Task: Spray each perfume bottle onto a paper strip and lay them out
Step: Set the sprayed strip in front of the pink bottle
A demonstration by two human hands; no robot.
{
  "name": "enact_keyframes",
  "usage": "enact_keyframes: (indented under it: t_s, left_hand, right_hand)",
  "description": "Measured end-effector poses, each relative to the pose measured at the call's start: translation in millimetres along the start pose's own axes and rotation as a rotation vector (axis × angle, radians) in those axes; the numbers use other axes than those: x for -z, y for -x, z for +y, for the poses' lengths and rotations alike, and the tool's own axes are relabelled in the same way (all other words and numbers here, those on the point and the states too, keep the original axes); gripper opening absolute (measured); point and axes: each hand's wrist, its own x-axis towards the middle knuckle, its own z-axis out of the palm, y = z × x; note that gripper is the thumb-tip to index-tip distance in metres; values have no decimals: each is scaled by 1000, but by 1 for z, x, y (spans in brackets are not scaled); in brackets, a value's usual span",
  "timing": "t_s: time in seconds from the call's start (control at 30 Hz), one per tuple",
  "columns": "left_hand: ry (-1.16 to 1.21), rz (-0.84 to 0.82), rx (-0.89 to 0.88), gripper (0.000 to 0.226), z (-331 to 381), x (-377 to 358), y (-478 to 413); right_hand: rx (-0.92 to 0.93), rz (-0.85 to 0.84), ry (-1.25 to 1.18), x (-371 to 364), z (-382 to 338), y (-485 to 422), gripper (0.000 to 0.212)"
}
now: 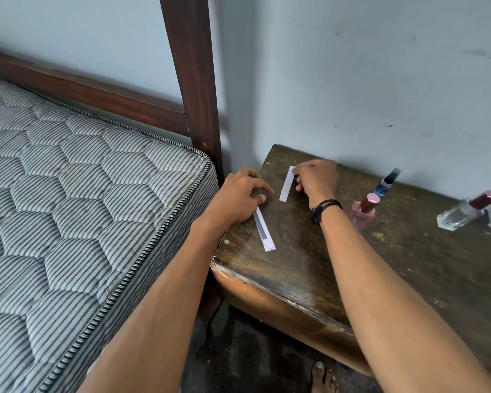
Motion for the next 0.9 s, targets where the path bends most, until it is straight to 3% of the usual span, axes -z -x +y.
enact_keyframes:
  t_s: [0.63,0.9]
  left_hand:
    - [22,31,-31,21,1,2,-1]
    - [21,27,-34,22,1,3,0]
  right_hand:
    - [16,31,-49,-2,3,0,3]
    - [22,57,-60,-5,4,0,21]
